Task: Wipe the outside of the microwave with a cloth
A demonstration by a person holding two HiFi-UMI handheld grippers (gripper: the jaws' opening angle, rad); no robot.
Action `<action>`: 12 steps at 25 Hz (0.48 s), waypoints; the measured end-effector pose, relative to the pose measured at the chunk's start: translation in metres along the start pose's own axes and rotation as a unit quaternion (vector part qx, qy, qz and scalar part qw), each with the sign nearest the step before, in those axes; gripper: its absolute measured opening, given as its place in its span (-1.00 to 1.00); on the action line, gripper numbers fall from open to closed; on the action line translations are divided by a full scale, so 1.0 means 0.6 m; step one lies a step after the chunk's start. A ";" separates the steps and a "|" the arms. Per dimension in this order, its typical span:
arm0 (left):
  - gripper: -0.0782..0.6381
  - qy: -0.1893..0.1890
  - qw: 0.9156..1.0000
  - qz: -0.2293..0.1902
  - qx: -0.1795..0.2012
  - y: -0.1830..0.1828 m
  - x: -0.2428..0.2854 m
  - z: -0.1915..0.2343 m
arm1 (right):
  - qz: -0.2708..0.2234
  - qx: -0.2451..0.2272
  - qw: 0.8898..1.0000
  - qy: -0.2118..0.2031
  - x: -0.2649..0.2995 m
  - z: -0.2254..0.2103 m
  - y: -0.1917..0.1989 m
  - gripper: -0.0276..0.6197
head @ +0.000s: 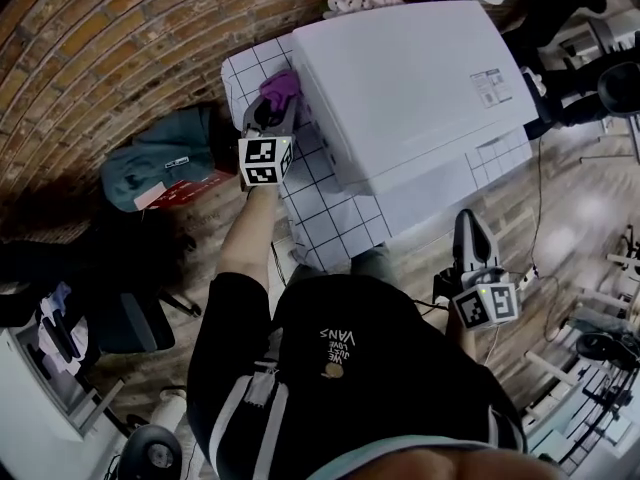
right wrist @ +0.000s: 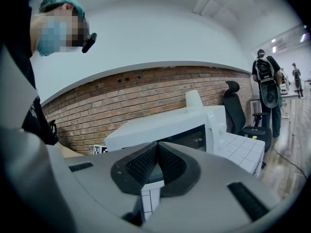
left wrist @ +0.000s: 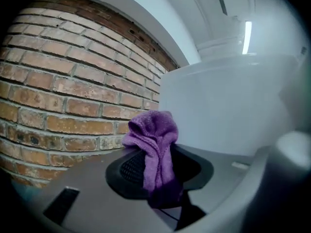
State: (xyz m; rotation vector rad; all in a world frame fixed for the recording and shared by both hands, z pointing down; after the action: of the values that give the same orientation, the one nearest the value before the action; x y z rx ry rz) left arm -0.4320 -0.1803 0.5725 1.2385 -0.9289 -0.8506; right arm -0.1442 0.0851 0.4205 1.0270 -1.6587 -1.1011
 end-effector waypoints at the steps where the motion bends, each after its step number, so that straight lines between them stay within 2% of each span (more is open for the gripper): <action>1: -0.39 -0.003 1.000 0.003 0.004 -0.002 0.009 0.006 | 0.001 0.000 1.000 0.002 -0.001 -0.004 0.000 -0.90; 6: -0.39 -0.012 1.000 0.011 0.006 -0.007 0.024 0.017 | -0.001 0.002 1.000 0.010 -0.006 -0.019 -0.004 -0.91; 12: -0.39 0.011 1.000 0.003 0.006 -0.012 -0.017 -0.008 | -0.011 0.004 1.000 0.005 -0.007 -0.018 -0.006 -0.91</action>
State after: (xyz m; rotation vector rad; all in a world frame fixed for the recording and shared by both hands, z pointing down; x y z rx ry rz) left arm -0.4318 -0.1703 0.5641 1.2514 -0.9209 -0.8269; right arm -0.1323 0.0859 0.4186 1.0571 -1.6482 -1.1024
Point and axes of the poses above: the fingertips, and each gripper's own axes: x forward along the fingers, z to its left, y out of its underside, the point moved 1 cm from there along -x, backward along the fingers, and after that the axes turned 6 degrees about -y, right-handed, at the moved point
